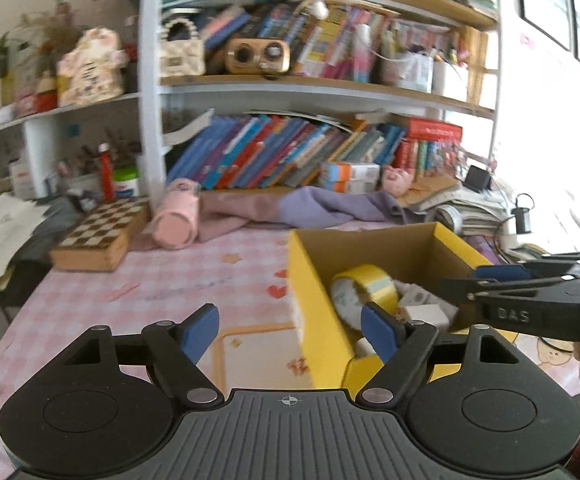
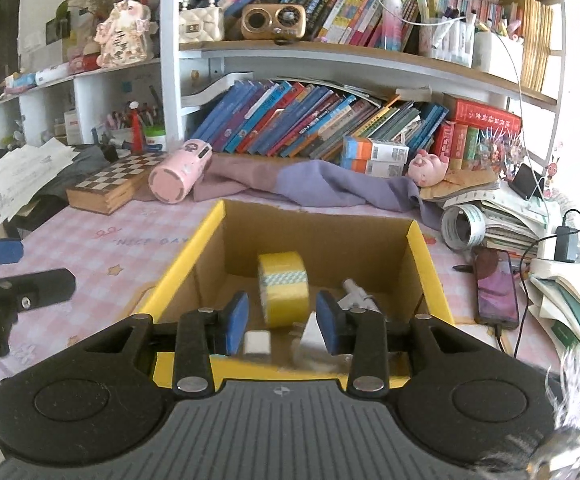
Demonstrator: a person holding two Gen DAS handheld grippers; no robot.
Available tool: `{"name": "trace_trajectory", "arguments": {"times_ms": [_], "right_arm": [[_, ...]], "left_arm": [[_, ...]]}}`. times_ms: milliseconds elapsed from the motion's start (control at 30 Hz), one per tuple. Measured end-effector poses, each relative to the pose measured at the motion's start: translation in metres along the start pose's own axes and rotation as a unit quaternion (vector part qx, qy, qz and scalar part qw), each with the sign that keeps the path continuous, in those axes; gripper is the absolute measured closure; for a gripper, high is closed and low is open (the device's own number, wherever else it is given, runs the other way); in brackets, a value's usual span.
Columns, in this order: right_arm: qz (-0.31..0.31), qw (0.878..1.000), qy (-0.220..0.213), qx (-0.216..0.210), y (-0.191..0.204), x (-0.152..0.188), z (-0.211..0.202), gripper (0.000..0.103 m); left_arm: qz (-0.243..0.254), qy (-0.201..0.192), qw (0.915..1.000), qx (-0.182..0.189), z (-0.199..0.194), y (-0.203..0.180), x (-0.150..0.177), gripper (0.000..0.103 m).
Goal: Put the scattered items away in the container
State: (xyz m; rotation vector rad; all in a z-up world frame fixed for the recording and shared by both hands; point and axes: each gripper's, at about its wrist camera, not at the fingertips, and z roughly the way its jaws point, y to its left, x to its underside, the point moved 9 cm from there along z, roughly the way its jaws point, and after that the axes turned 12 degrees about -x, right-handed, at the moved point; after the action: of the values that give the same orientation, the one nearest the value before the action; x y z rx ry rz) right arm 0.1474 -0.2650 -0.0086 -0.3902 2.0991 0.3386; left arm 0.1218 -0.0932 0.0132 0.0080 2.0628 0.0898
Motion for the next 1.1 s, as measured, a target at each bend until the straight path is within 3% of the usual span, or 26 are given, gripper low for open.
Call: {"name": "trace_trajectory", "arguments": {"times_ms": [200,633,900,1100], "right_arm": [[-0.002,1.0,0.013,0.007,0.034,0.024,-0.021,0.065],[0.028,0.998,0.045,0.022,0.082,0.083,-0.055,0.05],[0.032,0.998,0.058,0.017,0.1,0.097,-0.061,0.049],[0.032,0.997,0.068,0.021,0.105,0.1,-0.063,0.042]], "left_arm": [[-0.012,0.009,0.9997,-0.02,-0.03,0.028,0.025,0.022],[-0.02,0.049,0.9968,-0.06,-0.075,0.073,0.081,0.01],[-0.021,0.069,0.995,-0.068,-0.086,0.087,0.099,0.009],[-0.019,0.083,0.9943,-0.065,-0.087,0.089,0.105,0.003]]}}
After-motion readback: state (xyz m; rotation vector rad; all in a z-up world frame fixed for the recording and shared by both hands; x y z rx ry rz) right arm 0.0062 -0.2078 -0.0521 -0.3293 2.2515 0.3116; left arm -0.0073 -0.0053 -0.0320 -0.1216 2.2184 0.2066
